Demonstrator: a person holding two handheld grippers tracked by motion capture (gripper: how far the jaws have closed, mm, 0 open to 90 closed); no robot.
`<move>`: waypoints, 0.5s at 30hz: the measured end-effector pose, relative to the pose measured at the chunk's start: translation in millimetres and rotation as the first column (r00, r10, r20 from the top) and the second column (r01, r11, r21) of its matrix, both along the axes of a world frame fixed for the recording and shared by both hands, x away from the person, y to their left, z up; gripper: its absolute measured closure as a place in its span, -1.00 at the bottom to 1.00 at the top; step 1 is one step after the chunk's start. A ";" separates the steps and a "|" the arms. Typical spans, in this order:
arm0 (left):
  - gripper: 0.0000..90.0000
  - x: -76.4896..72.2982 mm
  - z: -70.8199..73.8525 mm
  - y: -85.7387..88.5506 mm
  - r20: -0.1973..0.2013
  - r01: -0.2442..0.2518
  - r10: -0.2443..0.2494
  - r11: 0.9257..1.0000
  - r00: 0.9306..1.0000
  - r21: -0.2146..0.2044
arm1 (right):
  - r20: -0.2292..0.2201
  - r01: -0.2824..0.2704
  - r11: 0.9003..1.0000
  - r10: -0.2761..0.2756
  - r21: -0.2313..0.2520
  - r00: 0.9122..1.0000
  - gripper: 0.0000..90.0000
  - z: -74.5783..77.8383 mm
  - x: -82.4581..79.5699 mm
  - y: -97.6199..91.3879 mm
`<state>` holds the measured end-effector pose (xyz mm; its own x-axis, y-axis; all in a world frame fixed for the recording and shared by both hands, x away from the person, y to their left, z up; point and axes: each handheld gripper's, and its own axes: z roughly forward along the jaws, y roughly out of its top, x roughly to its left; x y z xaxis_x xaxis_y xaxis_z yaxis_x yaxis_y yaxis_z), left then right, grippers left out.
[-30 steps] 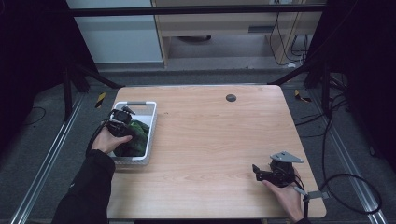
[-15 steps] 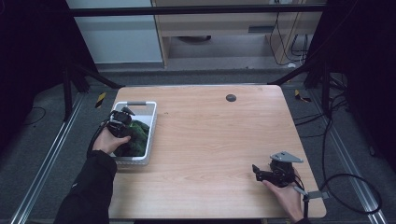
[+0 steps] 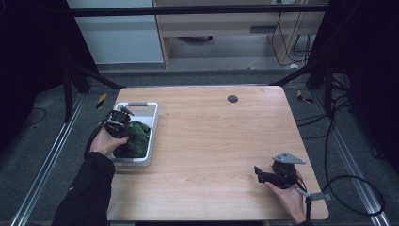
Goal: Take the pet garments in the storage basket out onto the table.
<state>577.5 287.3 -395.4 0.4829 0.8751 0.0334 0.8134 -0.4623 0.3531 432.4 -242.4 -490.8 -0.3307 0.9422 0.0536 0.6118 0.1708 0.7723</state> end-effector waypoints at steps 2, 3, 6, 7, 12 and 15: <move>0.67 -2.3 6.4 1.3 0.011 0.001 -0.001 1.000 1.000 -0.003 | 0.000 0.001 1.000 -0.001 0.000 1.000 -0.68 0.0 0.1 0.0; 0.68 -3.7 10.1 2.0 0.018 0.005 -0.005 1.000 1.000 -0.003 | -0.001 0.001 1.000 -0.001 0.000 1.000 -0.68 0.0 0.1 0.0; 0.68 -8.2 20.7 3.0 0.046 0.012 -0.011 1.000 0.999 -0.016 | -0.001 0.001 1.000 -0.001 0.000 1.000 -0.68 -0.1 0.1 -0.1; 0.68 -8.2 20.7 3.0 0.046 0.012 -0.011 1.000 0.999 -0.016 | -0.001 0.002 1.000 -0.002 -0.002 1.000 -0.68 -0.2 0.2 -0.1; 0.69 -15.5 41.0 4.4 0.084 0.029 -0.027 0.999 0.996 -0.023 | 0.002 0.001 1.000 -0.001 -0.009 1.000 -0.68 -0.4 0.3 -0.4; 0.69 -17.3 47.2 5.0 0.093 0.034 -0.032 0.999 0.995 -0.021 | -0.002 0.003 1.000 -0.003 -0.004 1.000 -0.68 -0.1 0.1 -0.3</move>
<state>560.2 292.3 -348.3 0.5072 0.8597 0.0599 0.7612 -0.4795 0.4367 432.6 -242.7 -490.9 -0.3275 0.9435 0.0507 0.6139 0.1716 0.7705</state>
